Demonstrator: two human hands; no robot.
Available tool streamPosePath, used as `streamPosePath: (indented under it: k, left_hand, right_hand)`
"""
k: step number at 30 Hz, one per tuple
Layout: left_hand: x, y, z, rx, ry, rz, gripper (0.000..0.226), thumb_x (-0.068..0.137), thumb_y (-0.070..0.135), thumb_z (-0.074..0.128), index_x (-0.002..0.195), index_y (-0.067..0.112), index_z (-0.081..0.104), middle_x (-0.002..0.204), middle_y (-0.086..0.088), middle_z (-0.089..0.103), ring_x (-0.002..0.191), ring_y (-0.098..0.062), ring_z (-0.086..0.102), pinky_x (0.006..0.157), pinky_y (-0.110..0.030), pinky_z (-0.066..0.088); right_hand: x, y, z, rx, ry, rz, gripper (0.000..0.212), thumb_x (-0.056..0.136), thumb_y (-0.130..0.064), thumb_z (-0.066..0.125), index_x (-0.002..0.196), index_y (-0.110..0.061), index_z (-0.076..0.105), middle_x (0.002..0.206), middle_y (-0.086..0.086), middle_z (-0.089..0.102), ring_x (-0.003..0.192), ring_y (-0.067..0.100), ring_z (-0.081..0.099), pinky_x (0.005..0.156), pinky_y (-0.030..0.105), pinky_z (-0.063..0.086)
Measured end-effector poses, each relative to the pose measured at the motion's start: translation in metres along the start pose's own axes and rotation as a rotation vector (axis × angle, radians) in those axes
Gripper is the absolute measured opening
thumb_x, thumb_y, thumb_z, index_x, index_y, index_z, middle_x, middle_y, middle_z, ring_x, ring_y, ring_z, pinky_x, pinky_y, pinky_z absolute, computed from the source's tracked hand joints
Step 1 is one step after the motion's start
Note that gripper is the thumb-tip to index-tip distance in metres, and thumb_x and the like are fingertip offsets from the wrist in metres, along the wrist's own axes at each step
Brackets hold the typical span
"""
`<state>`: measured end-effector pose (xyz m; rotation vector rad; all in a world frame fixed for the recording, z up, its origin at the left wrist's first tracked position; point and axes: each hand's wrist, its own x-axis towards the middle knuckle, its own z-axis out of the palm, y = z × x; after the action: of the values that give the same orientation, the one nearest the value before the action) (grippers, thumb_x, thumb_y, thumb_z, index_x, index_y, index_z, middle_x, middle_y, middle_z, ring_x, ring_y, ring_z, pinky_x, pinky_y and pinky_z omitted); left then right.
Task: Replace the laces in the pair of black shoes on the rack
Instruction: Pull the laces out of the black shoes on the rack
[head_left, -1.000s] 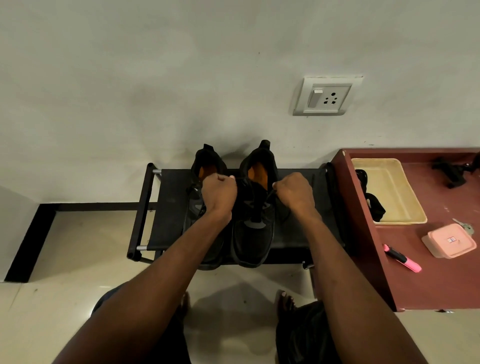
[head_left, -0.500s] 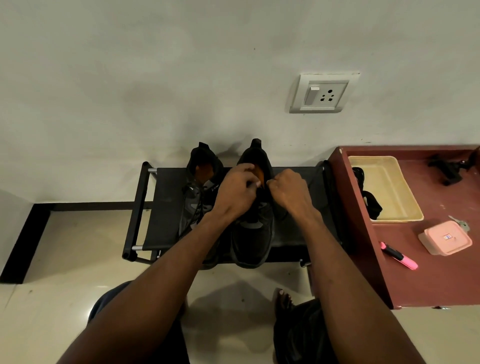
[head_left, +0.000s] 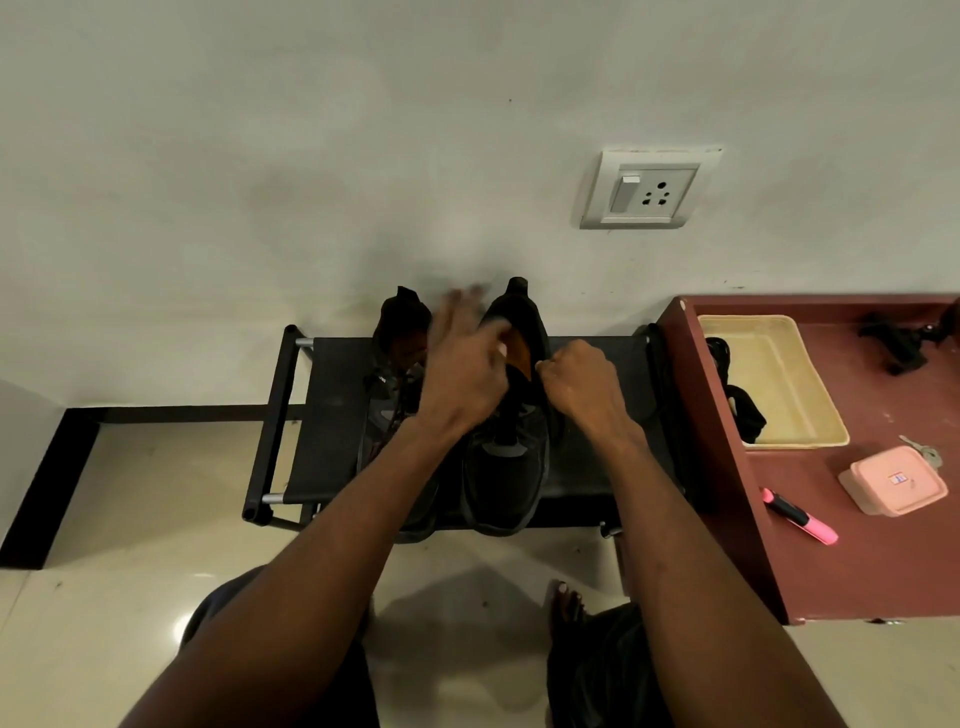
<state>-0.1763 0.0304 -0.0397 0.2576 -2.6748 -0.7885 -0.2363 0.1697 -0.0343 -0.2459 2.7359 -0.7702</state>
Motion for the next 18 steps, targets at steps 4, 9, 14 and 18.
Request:
streamPosePath:
  k: [4, 9, 14, 18]
  left_hand:
    - [-0.01, -0.003, 0.023, 0.14, -0.291, 0.128, 0.025, 0.094, 0.024, 0.06, 0.114, 0.015, 0.073, 0.163, -0.009, 0.021, 0.152, -0.032, 0.0, 0.123, -0.049, 0.005]
    - [-0.005, -0.006, 0.021, -0.008, -0.089, 0.107, 0.014, 0.091, 0.014, 0.064, 0.094, 0.006, 0.075, 0.151, -0.014, 0.042, 0.144, -0.033, 0.026, 0.118, -0.051, 0.026]
    - [0.006, 0.007, -0.014, -0.438, 0.512, -0.14, 0.01, 0.095, 0.005, 0.057, 0.09, 0.002, 0.066, 0.131, -0.012, 0.049, 0.119, -0.004, 0.047, 0.097, -0.016, 0.042]
    - [0.019, -0.006, -0.04, -0.542, 0.889, -0.399, 0.015, 0.096, 0.003, 0.054, 0.11, 0.005, 0.06, 0.134, -0.016, 0.047, 0.124, -0.015, 0.049, 0.104, -0.026, 0.043]
  right_hand:
    - [0.0, -0.001, -0.001, -0.023, -0.011, -0.017, 0.033, 0.092, -0.022, 0.056, 0.062, -0.009, 0.051, 0.071, 0.01, 0.062, 0.073, 0.034, 0.062, 0.072, 0.041, 0.049]
    - [0.001, 0.0, 0.0, -0.013, -0.011, 0.002, 0.036, 0.093, -0.024, 0.057, 0.061, -0.009, 0.049, 0.068, 0.008, 0.058, 0.071, 0.033, 0.061, 0.067, 0.037, 0.045]
    - [0.001, 0.001, 0.0, -0.003, -0.014, 0.021, 0.034, 0.09, -0.02, 0.056, 0.059, -0.009, 0.046, 0.066, 0.008, 0.057, 0.067, 0.033, 0.06, 0.064, 0.035, 0.04]
    - [0.0, 0.0, 0.0, -0.002, -0.016, 0.024, 0.035, 0.089, -0.018, 0.056, 0.058, -0.01, 0.042, 0.061, 0.005, 0.051, 0.062, 0.03, 0.055, 0.063, 0.035, 0.039]
